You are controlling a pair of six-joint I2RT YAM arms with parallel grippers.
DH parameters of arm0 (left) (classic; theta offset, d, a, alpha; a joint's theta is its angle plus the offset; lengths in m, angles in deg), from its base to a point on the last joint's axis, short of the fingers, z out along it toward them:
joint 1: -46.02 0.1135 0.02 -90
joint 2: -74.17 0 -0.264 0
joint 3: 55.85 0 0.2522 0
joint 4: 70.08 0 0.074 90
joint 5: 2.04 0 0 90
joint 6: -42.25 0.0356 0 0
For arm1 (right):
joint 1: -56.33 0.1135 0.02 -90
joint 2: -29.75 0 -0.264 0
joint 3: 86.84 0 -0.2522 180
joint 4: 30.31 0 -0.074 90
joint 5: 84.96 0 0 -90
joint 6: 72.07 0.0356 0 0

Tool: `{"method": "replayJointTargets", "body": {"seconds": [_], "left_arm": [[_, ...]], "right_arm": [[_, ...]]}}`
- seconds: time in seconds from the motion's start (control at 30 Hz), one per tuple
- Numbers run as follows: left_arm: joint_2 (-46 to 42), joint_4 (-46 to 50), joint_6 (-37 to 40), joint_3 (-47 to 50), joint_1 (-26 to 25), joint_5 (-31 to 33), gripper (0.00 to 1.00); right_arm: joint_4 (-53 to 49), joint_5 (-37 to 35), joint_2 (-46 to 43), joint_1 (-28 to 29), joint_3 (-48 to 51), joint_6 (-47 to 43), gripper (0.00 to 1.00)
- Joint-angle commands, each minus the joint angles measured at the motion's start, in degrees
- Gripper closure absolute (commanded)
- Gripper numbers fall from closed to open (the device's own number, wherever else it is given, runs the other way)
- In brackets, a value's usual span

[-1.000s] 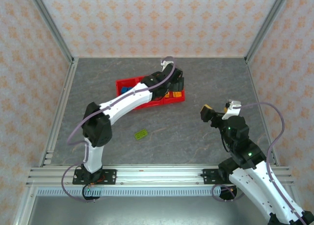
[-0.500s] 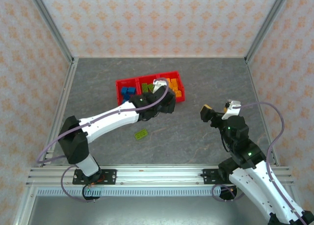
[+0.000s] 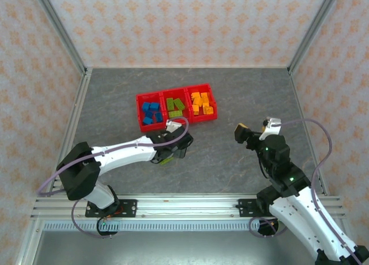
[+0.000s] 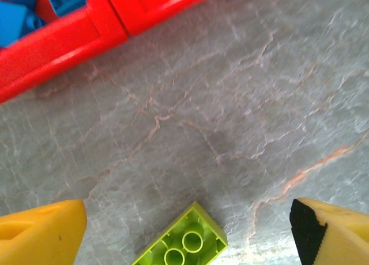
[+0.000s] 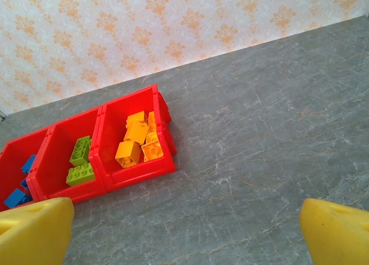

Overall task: Sort the legos into containers by color
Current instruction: Pick up the lego from the middle-left of the table.

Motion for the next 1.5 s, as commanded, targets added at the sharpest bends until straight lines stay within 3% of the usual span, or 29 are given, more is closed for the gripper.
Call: {"method": "replayJointTargets", "body": {"seconds": [0.0,0.33,0.7,1.1,1.47], "left_arm": [[1.0,0.3,-1.1,2.0,-0.2,-1.6,0.07],[4.2,-3.6,-0.3,6.2,2.4,-3.0,0.1],[4.1,-7.4,1.8,10.5,3.0,-9.1,0.16],[4.1,-9.2,1.9,13.9,3.0,-14.2,0.36],[3.9,-7.7,0.4,15.9,2.7,-16.5,0.39]], "right_arm": [[0.8,-1.8,-0.1,0.0,0.7,0.9,0.0],[1.0,-2.0,0.0,0.0,0.9,0.7,0.0],[1.2,-2.9,-0.2,0.0,0.9,0.8,0.0],[1.1,-3.6,-0.2,0.0,0.9,1.0,0.0],[1.1,-3.7,-0.2,0.0,0.9,1.0,0.0]]}}
